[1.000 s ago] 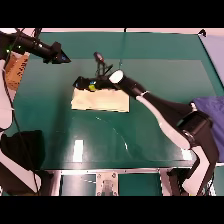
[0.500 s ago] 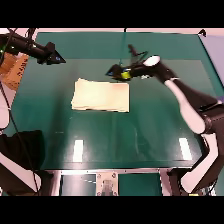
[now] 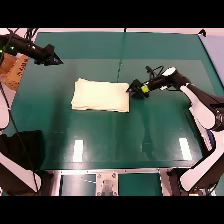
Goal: Fold the shirts.
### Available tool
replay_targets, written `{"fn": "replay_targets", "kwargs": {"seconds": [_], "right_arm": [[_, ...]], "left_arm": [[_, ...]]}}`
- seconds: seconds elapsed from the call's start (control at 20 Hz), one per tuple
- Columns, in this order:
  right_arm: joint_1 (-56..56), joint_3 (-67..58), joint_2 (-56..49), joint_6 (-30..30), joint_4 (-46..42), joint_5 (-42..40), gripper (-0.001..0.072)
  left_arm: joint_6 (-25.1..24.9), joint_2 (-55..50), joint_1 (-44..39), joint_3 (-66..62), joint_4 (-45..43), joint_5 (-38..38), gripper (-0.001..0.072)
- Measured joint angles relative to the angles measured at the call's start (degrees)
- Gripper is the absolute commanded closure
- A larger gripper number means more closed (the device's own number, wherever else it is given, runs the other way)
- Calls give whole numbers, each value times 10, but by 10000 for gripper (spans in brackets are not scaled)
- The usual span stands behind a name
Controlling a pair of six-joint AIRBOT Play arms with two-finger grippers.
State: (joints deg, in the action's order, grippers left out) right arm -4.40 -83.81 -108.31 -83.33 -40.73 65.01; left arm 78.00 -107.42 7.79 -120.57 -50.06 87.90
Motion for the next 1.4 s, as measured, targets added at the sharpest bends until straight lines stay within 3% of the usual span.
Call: {"fn": "replay_targets", "kwargs": {"seconds": [0.05,0.1,0.15,0.4,0.65,1.05,1.4], "right_arm": [[-17,8,-1,0,9,-16,247],[-35,12,-2,0,14,-32,586],[-49,13,-4,0,13,-46,693],[-69,-62,9,8,38,-45,695],[25,-151,89,-10,12,19,695],[334,-180,234,-42,-23,124,695],[606,-182,276,-52,-30,216,695]], "left_arm": [[1,0,0,0,-8,-2,684],[3,0,0,0,-17,-5,684],[6,0,0,0,-23,-7,684],[13,0,0,0,-40,-6,684],[14,0,0,1,-44,0,683],[27,0,0,50,-45,-3,684],[29,0,0,61,-45,-3,684]]}}
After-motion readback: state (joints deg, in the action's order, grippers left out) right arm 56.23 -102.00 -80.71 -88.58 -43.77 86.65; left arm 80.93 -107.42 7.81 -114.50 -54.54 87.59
